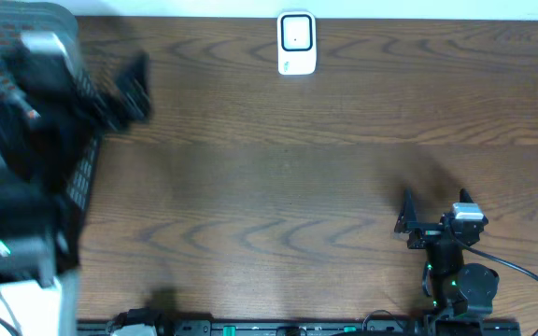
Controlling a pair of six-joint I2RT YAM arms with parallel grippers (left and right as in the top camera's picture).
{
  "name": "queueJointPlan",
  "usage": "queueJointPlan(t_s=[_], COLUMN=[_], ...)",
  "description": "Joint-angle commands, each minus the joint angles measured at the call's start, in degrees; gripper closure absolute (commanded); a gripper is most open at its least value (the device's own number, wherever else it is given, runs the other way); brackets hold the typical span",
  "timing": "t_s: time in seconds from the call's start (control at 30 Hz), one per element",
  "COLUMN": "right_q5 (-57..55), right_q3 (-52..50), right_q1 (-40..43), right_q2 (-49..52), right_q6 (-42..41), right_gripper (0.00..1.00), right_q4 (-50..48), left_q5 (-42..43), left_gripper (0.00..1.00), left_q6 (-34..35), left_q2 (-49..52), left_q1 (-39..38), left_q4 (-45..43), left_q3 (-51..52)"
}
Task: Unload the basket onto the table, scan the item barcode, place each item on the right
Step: 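Reach the left gripper into the basket and grasp the mint-green wrapper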
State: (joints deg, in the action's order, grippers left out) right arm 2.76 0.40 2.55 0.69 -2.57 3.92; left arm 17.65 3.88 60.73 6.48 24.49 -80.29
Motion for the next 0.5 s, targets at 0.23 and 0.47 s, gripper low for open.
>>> queueJointPlan(t_s=[0.23,0.47], right_q5=[0.1,0.1], right_q3=[-0.1,-0.1], right_q1=[-0.4,-0.4], right_q2=[-0.4,-0.4], right_q6=[-0.6,-0.6], right_gripper=[0.01,0.01], right_q4=[0.2,0.2], left_q5=[-29.6,-33.0], left_gripper=[0.02,0.02], left_q6=[-4.4,-4.4], left_q2=[26.9,29.7], left_q1=[15.9,23.1], left_q4=[28.0,37.1], left_q3=[-38.3,-34.9])
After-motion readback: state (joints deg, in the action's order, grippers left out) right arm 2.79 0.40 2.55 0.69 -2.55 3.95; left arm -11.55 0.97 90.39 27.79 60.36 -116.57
